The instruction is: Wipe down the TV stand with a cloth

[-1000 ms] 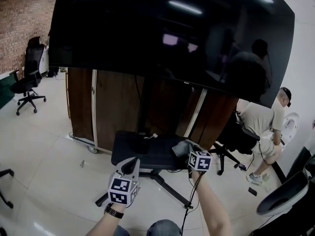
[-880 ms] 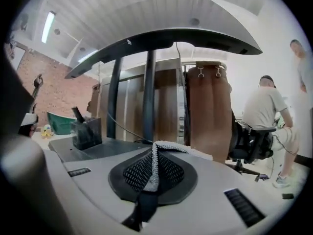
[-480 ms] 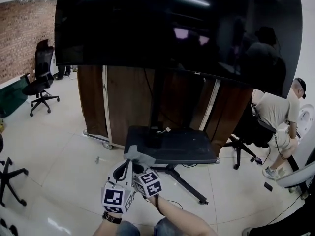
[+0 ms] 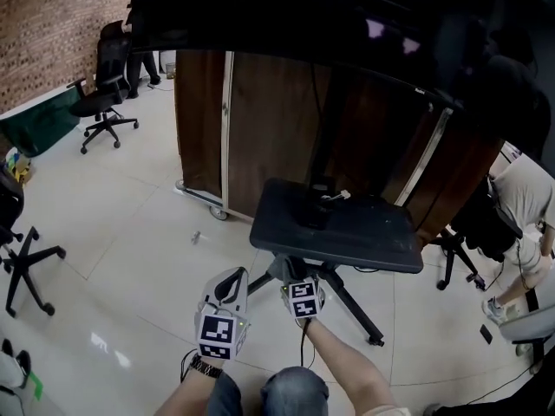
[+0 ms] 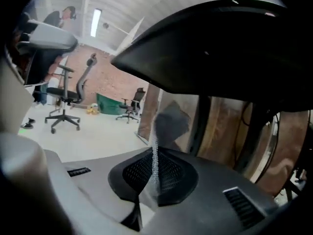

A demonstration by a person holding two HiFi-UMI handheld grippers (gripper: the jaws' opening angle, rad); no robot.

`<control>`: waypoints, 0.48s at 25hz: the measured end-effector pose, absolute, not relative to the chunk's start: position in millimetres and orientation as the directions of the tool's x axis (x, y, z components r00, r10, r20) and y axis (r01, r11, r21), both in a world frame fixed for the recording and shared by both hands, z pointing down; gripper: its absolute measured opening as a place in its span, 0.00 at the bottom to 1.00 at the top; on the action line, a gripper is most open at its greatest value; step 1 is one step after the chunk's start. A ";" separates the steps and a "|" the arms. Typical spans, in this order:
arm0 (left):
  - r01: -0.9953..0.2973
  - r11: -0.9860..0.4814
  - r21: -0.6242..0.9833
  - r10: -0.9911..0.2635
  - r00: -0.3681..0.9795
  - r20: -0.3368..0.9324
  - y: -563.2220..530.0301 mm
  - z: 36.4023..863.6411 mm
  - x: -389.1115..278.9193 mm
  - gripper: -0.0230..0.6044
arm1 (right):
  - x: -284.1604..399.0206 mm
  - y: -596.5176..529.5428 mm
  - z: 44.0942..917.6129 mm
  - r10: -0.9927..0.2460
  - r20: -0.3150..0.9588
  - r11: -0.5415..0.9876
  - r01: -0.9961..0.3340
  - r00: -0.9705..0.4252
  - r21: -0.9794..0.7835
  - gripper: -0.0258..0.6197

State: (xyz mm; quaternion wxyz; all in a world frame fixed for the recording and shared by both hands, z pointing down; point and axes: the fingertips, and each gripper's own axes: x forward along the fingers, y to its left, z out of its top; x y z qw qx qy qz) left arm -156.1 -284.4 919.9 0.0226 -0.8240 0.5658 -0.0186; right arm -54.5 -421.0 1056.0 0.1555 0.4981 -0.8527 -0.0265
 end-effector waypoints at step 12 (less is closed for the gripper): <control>-0.932 -0.355 -0.078 -0.934 0.349 0.082 -315.5 996.7 -154.2 0.06 | -4.3 -561.4 1203.7 -0.889 0.359 0.365 -0.915 -0.286 0.175 0.07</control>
